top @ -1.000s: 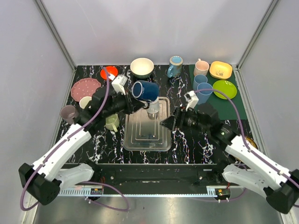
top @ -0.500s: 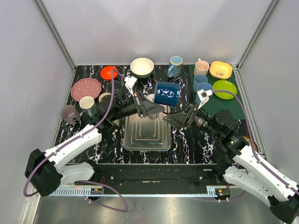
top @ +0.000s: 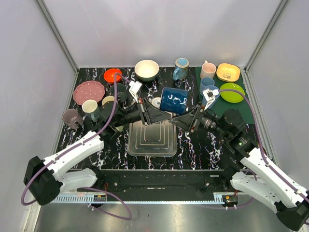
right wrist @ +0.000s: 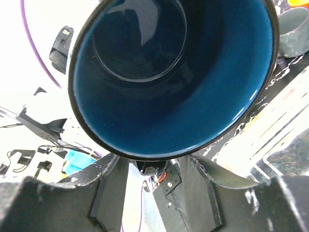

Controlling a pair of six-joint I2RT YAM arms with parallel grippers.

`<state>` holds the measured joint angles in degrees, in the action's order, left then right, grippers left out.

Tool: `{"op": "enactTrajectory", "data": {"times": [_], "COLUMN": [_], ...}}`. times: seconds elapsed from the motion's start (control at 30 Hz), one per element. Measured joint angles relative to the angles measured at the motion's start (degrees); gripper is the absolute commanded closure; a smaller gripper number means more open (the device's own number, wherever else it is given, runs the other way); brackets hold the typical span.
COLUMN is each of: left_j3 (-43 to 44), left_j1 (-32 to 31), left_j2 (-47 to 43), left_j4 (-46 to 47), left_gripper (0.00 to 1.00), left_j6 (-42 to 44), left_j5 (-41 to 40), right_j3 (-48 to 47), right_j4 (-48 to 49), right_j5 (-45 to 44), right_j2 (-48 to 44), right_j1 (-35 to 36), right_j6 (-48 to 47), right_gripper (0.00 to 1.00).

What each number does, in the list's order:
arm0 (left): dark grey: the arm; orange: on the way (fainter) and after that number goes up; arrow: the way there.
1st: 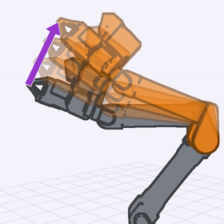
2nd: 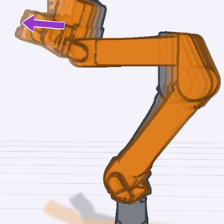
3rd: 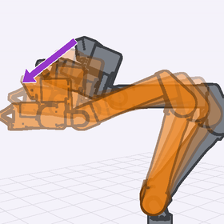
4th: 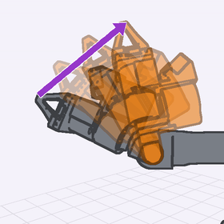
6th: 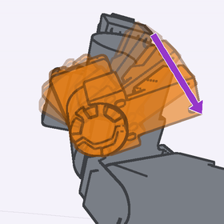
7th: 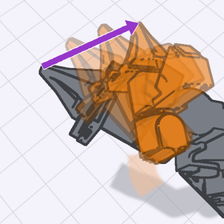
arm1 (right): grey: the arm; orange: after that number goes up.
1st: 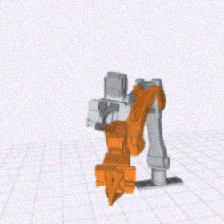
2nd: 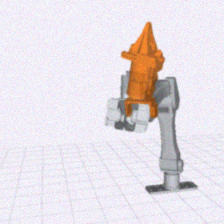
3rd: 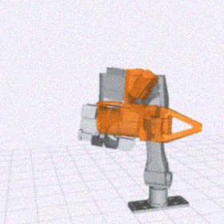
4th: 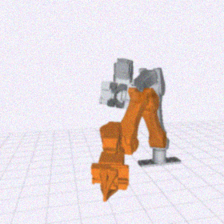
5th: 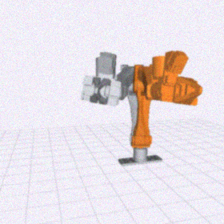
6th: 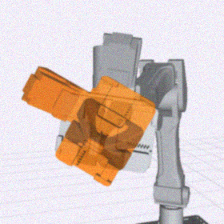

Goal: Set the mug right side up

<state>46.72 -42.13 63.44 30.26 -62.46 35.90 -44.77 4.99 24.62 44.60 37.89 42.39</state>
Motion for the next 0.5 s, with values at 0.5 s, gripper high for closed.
{"op": "enactTrajectory", "data": {"times": [0.5], "left_j3": [-0.4], "left_j1": [-0.6], "left_j2": [-0.9], "left_j4": [-0.6], "left_gripper": [1.00], "left_j6": [3.0], "left_j5": [-0.1], "right_j3": [-1.0], "right_j4": [-1.1], "right_j5": [2.5], "right_j2": [0.3], "right_j1": [-2.3], "right_j6": [-0.2], "right_gripper": [0.78]}}
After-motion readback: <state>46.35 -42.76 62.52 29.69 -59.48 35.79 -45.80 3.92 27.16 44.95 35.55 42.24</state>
